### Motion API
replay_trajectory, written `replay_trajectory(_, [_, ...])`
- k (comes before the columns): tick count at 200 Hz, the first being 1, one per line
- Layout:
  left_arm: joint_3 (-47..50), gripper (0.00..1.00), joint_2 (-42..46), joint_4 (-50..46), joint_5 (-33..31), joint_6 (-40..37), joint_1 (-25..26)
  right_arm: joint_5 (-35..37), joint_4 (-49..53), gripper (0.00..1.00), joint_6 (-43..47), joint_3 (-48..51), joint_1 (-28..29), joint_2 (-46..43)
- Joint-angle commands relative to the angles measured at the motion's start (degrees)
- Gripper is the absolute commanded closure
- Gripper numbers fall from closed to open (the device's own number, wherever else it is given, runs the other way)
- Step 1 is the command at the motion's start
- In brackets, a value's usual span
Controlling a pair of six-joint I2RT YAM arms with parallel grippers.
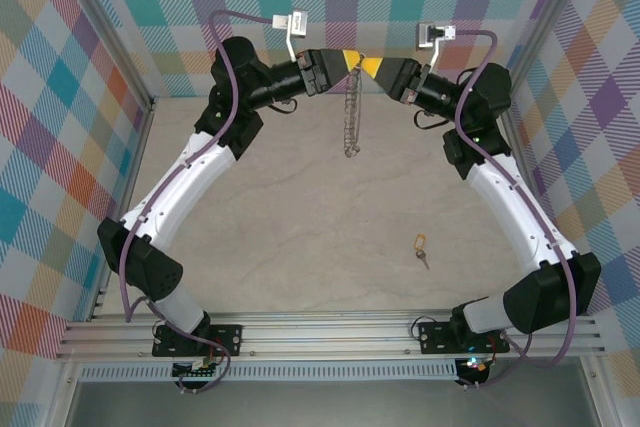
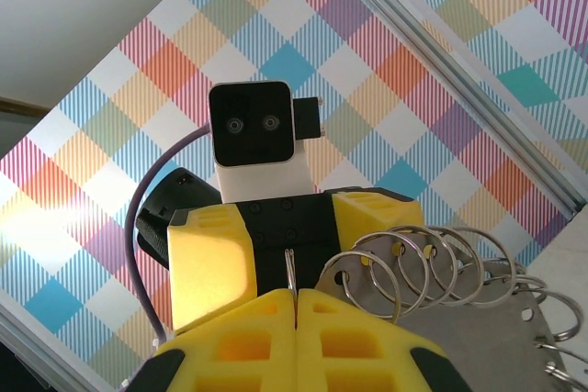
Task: Put the keys on the keyring
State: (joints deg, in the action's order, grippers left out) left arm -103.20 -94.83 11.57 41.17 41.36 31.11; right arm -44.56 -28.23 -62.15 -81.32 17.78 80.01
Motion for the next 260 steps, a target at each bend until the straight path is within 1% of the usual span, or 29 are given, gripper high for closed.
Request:
replay_trajectory(1, [-2.1,0.58,-0.25,2.93,1.35,0.46,0.53,0.39,-3.06,1.0,0.34,-1.83,0.42,-0.11])
replay_trajectory(25, [-2.27,0.67,-0.44,3.06,1.7,0.47,0.53,0.57,-2.69,1.0,0.71,-1.83,0.48,-0.03])
replay_trajectory(77, [-1.15,0.67,0.04,3.37,1.92,0.7,0.53,0.8,-2.59,1.0,0.79,-2.0,0.59,0.65])
replay_trajectory(94, [-0.95,0.7,-0.07,3.55,2.24,0.76,0.52,0.81,-2.62,1.0,0.8,-2.26,0.58,1.02])
replay_trajectory(136, [-0.07,0.88,0.08,3.96,2.05,0.78,0.59,0.74,-2.5,1.0,0.76,-2.86,0.68,1.73])
replay_trajectory(152, [-0.08,0.91,0.08,3.53,2.25,0.49,0.61,0.79,-2.31,1.0,0.8,-3.05,0.66,1.9])
replay_trajectory(157, [-0.07,0.94,0.08,3.33,2.25,0.29,0.59,0.79,-2.33,1.0,0.8,-3.14,0.7,2.04])
replay_trajectory(163, [-0.07,1.0,0.15,3.07,2.29,0.04,0.61,0.8,-2.33,1.0,0.8,-3.27,0.72,2.16])
replay_trajectory(183, [-0.61,1.0,0.17,1.23,2.84,-1.72,0.54,0.19,-0.03,1.0,2.04,-4.72,0.62,2.69])
replay_trajectory(184, [-0.7,1.0,0.17,0.98,2.85,-1.9,0.58,0.09,0.39,1.0,2.26,-4.81,0.56,2.69])
replay_trajectory(187, [-0.91,1.0,0.16,0.37,2.86,-2.48,0.56,0.07,1.46,0.95,2.86,-5.14,0.57,2.63])
replay_trajectory(192, [-1.43,1.0,0.17,-0.82,2.97,-3.48,0.53,-0.09,3.8,0.84,4.16,-5.77,0.39,2.48])
replay_trajectory(196, [-1.72,1.0,0.14,-1.86,3.21,-4.33,0.53,-0.23,5.38,0.79,5.25,-6.21,0.17,2.3])
replay_trajectory(220, [-6.69,1.0,-0.8,-9.69,5.49,-10.6,0.44,-2.82,15.31,0.68,10.31,-8.73,-2.52,0.88])
replay_trajectory(232, [-10.16,1.0,-1.93,-14.49,7.55,-14.34,0.37,-4.56,18.06,0.65,11.46,-9.26,-4.05,0.2])
replay_trajectory(260, [-22.13,1.0,-6.34,-32.39,12.3,-24.59,0.35,-7.95,23.75,0.63,14.57,-11.4,-5.6,-0.29])
